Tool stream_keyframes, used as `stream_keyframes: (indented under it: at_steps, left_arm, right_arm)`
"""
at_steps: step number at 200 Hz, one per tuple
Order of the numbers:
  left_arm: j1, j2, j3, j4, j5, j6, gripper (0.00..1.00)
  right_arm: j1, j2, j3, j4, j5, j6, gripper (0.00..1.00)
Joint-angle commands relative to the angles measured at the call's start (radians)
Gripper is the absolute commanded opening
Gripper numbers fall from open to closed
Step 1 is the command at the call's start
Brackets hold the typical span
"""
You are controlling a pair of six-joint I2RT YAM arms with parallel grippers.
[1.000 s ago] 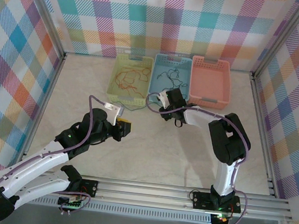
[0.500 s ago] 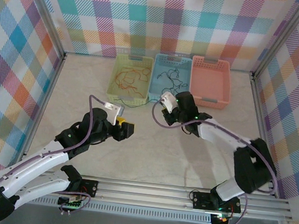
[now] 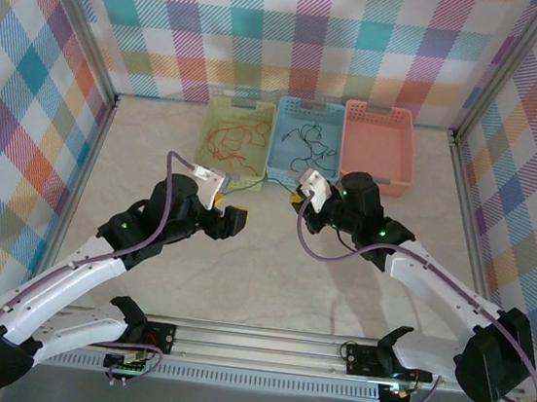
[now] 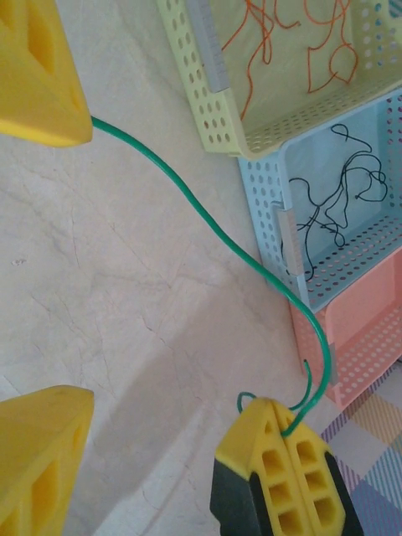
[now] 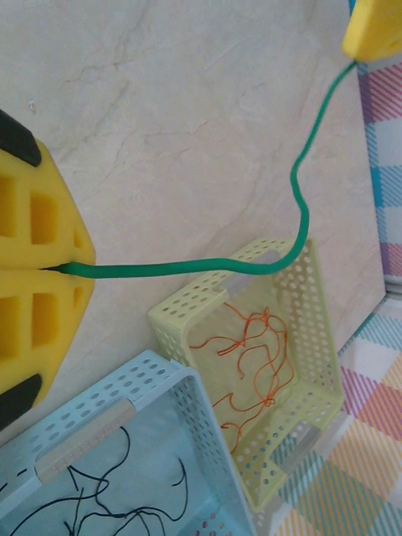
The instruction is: Untangle the cables
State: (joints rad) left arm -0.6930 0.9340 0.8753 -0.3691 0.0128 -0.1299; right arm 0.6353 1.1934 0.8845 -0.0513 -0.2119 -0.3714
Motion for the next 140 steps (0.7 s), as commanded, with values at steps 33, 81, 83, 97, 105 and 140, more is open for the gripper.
stream_keyframes:
  at_steps: [33,81,83,97,105,140]
  left_arm:
    - [-0.016,0.144,0.100,-0.062,0.031,0.071,0.77]
    - [-0.015,0.221,0.139,-0.039,-0.044,0.104,0.76]
    - [-0.016,0.224,0.141,-0.040,-0.044,0.105,0.76]
    - [-0.017,0.240,0.156,-0.044,-0.042,0.111,0.75]
    - [-0.017,0.243,0.161,-0.046,-0.030,0.118,0.75]
    - [-0.038,0.249,0.255,-0.193,0.016,0.145,0.71]
  right_arm:
    - [0.024,-0.033,0.006,-0.047,-0.061,0.006,0.00]
    - [0.042,-0.049,0.014,-0.070,-0.066,-0.001,0.00]
    - [0.043,-0.048,0.014,-0.072,-0.066,-0.001,0.00]
    - [0.045,-0.045,0.019,-0.084,-0.072,-0.006,0.00]
    - [0.046,-0.042,0.024,-0.092,-0.071,-0.006,0.00]
    - [0.047,-0.031,0.033,-0.099,-0.036,0.004,0.00]
